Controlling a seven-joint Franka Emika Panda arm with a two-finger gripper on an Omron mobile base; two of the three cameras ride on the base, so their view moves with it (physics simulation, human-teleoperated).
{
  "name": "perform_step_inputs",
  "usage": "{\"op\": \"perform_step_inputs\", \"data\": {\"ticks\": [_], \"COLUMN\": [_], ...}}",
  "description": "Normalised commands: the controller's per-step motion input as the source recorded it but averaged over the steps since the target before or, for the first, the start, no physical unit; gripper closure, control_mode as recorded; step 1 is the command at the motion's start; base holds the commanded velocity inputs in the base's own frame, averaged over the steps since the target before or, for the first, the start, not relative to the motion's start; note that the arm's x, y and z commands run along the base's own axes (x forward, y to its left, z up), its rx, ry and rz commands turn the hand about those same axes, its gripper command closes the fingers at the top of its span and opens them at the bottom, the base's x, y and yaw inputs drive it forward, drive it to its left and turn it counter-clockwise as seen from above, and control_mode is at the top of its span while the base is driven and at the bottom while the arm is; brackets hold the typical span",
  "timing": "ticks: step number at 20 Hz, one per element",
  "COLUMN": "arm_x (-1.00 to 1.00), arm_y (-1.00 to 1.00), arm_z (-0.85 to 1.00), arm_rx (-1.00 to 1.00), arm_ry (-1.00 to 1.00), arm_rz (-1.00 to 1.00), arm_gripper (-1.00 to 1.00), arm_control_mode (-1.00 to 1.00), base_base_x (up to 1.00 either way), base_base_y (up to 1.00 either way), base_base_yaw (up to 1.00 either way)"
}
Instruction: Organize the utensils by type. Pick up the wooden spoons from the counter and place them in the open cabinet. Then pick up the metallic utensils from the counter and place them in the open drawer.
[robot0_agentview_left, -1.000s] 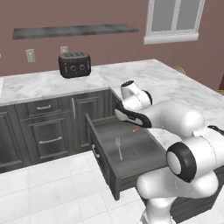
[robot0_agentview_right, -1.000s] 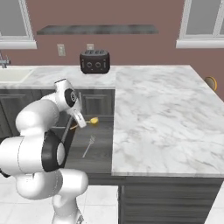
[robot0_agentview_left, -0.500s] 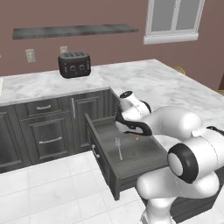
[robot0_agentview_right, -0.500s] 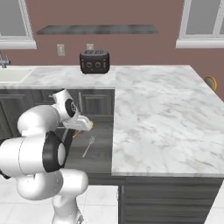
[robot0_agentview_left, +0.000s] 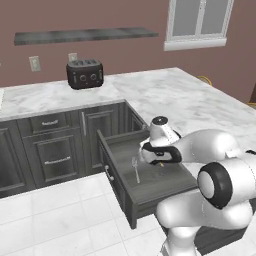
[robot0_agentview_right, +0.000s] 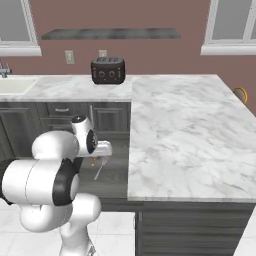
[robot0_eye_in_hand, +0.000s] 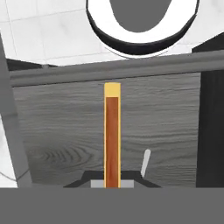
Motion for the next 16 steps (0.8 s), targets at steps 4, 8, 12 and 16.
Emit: {"op": "perform_step_inputs", "data": {"ticks": [4, 8, 12, 16], "arm_x": [0.83, 0.73, 0.40, 0.09], "arm_y": [0.00, 0.01, 0.14, 0.13], "arm_z": [-0.17, -0.16, -0.15, -0.27], "arm_rx": [0.03, 0.00, 0.00, 0.00], "arm_ry": [0.12, 0.13, 0.06, 0.06], "arm_rz": [0.30, 0.18, 0.02, 0.00], "arm_gripper": [1.00, 1.00, 1.00, 1.00], "arm_control_mode": [-1.00, -1.00, -1.00, -1.00], "base_base_x": [0.00, 0.00, 0.00, 0.00], "base_base_y": [0.00, 0.00, 0.00, 0.00], "base_base_yaw": [0.00, 0.00, 0.00, 0.00]}}
